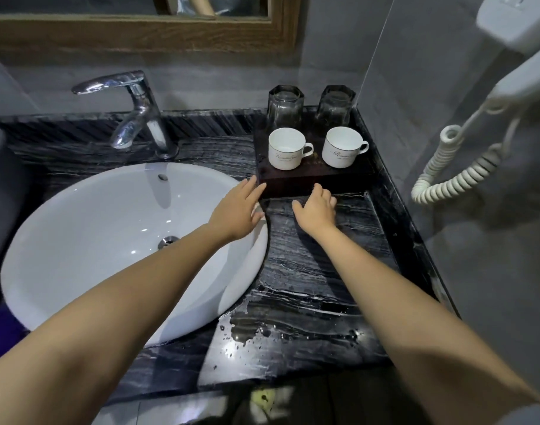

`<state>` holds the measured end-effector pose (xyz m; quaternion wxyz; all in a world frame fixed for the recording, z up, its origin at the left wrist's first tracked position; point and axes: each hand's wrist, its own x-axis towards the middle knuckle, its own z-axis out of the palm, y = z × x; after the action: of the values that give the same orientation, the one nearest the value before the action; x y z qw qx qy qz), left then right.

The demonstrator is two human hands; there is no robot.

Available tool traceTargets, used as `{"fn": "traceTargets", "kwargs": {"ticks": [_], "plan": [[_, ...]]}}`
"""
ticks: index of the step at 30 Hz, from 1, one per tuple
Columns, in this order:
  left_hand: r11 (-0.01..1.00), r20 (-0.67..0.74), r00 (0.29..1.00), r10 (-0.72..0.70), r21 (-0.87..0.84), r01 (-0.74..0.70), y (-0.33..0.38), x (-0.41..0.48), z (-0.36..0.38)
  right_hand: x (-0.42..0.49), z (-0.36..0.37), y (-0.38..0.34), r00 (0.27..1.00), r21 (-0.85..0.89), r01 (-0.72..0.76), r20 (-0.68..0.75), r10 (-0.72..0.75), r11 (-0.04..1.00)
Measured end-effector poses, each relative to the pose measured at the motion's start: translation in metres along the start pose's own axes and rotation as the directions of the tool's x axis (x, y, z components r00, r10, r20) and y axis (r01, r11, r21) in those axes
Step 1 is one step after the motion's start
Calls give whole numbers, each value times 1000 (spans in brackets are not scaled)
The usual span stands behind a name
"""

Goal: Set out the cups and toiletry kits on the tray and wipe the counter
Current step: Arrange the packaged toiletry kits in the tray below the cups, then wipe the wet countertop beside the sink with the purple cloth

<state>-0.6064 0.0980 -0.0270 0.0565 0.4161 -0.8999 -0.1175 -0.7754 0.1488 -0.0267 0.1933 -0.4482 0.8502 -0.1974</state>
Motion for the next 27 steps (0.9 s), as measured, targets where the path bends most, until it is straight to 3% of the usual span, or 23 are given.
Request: {"fn": "traceTargets", "kwargs": {"ticks": [3,6,10,15,19,22,27], "plan": [[999,108,994,-33,21,31,-13,-20,-12,-17,7,-8,998,-100,-34,43,39,994],[997,143,986,-81,25,79,-27,-42,-21,-37,11,-26,980,-220,-39,181,80,975],[986,251,954,-166,32,163,-54,-75,-33,-63,17,-59,911,-351,48,398,103,935],[975,319,928,-192,-44,217,-103,-136,-60,-110,33,-119,819,-526,305,571,64,794],[957,271,934,-231,-110,268,-143,-204,-93,-155,59,-173,801,-560,421,598,-4,713],[944,247,926,-285,-94,315,-177,-257,-108,-196,72,-219,740,-505,541,666,-95,672],[928,349,876,-334,-43,370,-222,-341,-123,-247,114,-275,623,-362,565,776,-96,741]]}}
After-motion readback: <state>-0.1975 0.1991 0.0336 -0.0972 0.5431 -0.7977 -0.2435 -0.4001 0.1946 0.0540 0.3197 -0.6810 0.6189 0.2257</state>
